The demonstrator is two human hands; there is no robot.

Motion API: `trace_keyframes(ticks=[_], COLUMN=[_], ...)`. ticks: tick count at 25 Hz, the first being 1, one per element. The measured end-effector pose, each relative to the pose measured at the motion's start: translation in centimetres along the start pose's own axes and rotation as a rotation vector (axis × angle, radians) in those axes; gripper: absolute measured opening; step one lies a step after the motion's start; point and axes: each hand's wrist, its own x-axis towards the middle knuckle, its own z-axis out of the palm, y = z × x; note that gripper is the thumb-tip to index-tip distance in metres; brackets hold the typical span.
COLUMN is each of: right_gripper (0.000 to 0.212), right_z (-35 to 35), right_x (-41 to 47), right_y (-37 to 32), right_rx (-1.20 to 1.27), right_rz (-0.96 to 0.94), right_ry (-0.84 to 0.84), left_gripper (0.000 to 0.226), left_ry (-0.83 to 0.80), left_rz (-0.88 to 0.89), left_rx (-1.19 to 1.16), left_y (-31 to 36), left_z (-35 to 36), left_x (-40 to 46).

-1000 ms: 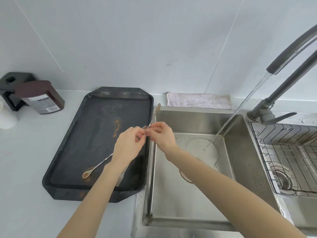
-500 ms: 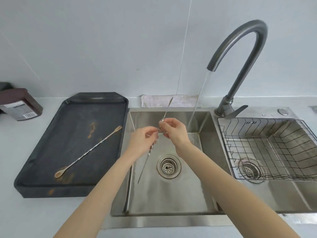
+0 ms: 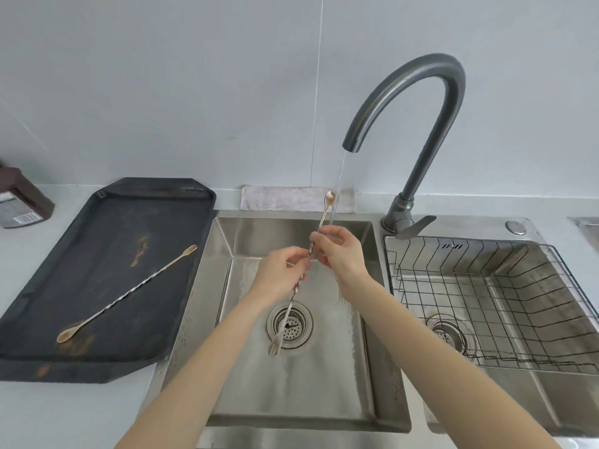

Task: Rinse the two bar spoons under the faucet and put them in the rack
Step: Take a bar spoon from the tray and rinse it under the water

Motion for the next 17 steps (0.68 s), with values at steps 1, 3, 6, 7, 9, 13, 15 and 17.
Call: trace_keyframes(ticks=[1,3,6,7,9,13,15,17], right_gripper=[0.009,0.01,0.011,0.012,0.013,0.016,0.015,0.015], right_z=[-0.3,-1.0,-1.8,-2.1,-2.4,-3.1,-3.0,-2.5], right_x=[0.4,1.4,2.3,2.7,3.5,5.4,6.0,5.8], right_y=[-0.1,-0.2,-0.9,-1.1,-1.6,-3.5,-3.9,-3.1], right_rx=[0.007,0.007,0.004,-0.007,0.022,0.071,0.093,0.098], right_rz=[-0.008,-0.024,-0.026,-0.024,-0.014,-0.052,-0.068,-0.054], right_ry=[0.014,0.029,0.034,0.04,0.048,0.04,0.021,-0.026], left_gripper=[0.016,0.015,0.016,0.017,0.018,0.02,0.019,0.019], left_ry=[-0.003,-0.019,-0.054,-0.064,-0.083,-0.107,-0.105,-0.088], left_rz=[-0.015,-0.063,-0.13,-0.142,-0.157,-0.183,-0.171,-0.157], left_rx=[-0.03,-0.122,-0.222,-0.227,-0.241,-0.277,-0.272,-0.294], left_y=[0.2,0.5,0.8,0.7,0.5,0.1,0.2,0.2], left_z=[0.2,0.9,1.7,2.0,2.4,2.5,2.3,2.0], left_x=[0.2,0.6,1.0,1.1,1.2,1.2,1.2,1.2])
